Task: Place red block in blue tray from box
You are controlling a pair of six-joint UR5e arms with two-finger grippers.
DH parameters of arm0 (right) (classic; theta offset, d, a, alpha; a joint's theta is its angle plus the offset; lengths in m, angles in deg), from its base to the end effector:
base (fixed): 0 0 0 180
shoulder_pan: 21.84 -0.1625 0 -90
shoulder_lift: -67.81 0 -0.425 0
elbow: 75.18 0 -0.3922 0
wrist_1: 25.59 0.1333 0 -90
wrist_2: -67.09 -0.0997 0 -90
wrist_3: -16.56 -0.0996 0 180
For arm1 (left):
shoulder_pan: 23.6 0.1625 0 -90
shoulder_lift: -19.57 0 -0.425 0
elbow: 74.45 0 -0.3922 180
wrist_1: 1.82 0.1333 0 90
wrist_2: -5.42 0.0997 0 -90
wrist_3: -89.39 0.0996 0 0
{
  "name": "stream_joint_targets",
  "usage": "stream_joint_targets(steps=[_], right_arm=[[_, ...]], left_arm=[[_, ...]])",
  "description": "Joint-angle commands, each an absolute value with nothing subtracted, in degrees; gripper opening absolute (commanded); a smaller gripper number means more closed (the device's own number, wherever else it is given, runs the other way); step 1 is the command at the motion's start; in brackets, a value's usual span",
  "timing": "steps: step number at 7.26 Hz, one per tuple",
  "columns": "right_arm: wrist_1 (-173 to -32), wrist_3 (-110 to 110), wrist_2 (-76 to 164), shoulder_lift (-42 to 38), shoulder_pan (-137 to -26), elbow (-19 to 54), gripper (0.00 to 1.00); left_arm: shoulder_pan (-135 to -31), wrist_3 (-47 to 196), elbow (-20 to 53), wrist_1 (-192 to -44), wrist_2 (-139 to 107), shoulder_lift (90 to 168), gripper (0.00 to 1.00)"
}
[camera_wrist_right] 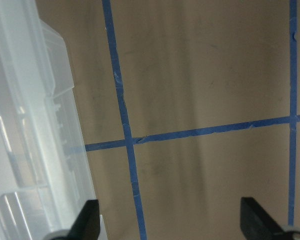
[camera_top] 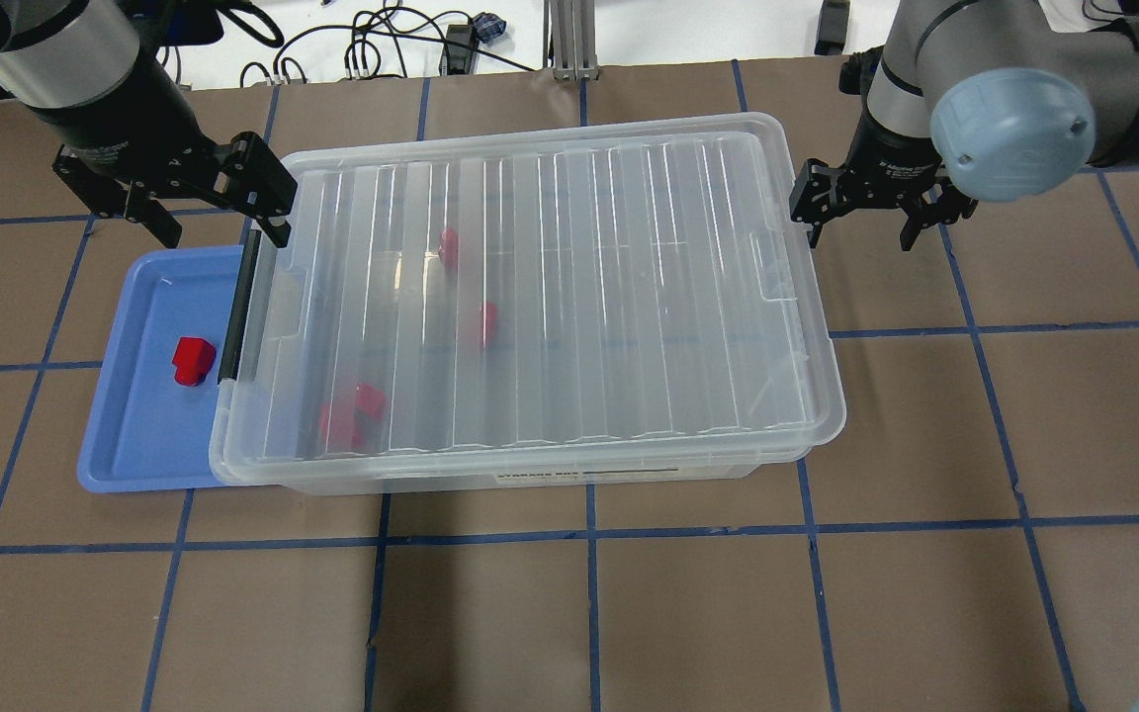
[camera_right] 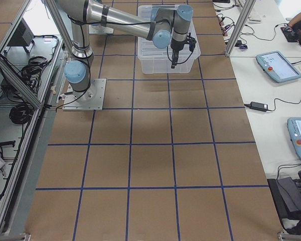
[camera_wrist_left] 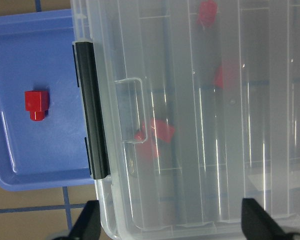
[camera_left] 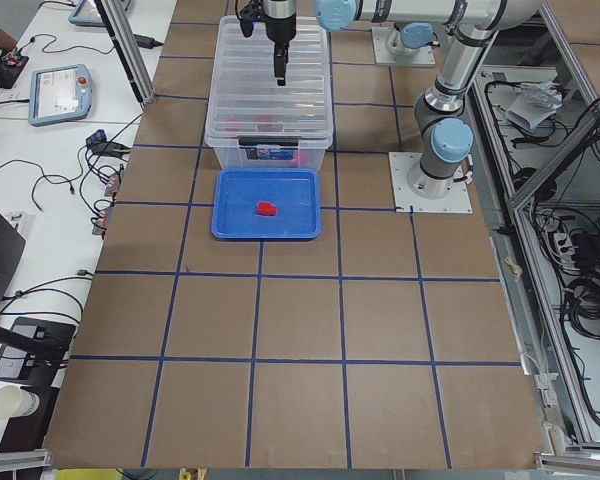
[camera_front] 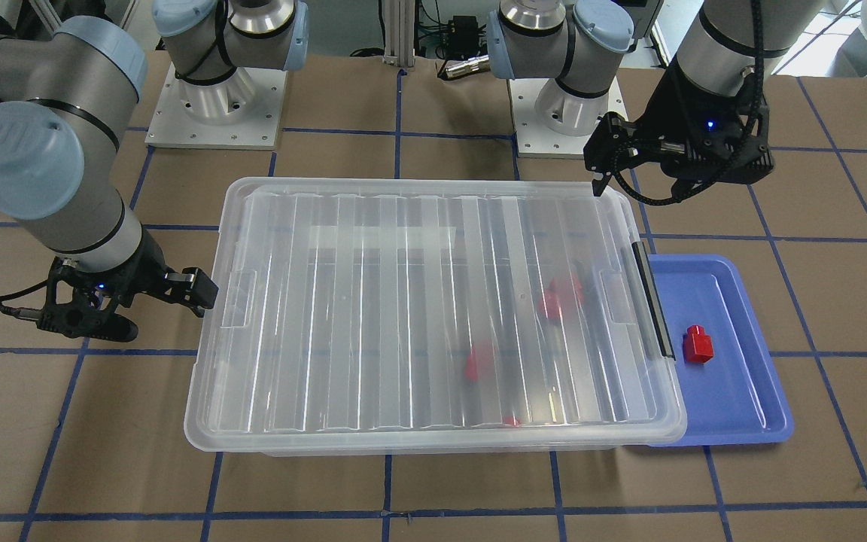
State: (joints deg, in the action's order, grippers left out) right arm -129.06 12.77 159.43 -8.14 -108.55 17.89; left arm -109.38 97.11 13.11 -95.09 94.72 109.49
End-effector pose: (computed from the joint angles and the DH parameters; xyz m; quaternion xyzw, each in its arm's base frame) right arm 0.0962 -0.5776 0.3537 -0.0611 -0.9974 -0.0318 0.0205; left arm -0.0981 -0.4982 0.5039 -0.0305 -0.9995 -0.0059 0.0068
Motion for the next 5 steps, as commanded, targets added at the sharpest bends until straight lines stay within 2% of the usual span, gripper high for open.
stream_joint_targets(steps=[1, 3, 5], right_arm=[[-129.1, 13.6, 159.6, -8.8, -108.3, 16.7, 1.0], [-128.2, 13.5, 159.5, -10.3, -107.8, 13.8, 1.0], [-120.1, 13.6, 159.2, -17.0, -108.2, 13.4, 1.0]], left_arm=[[-109.4, 96.9, 13.3, -94.9, 94.7, 109.3, 1.0], [-109.4, 96.7, 13.9, -95.0, 94.6, 108.9, 1.0], [-109.4, 96.8, 13.5, -95.0, 94.6, 109.0, 1.0]])
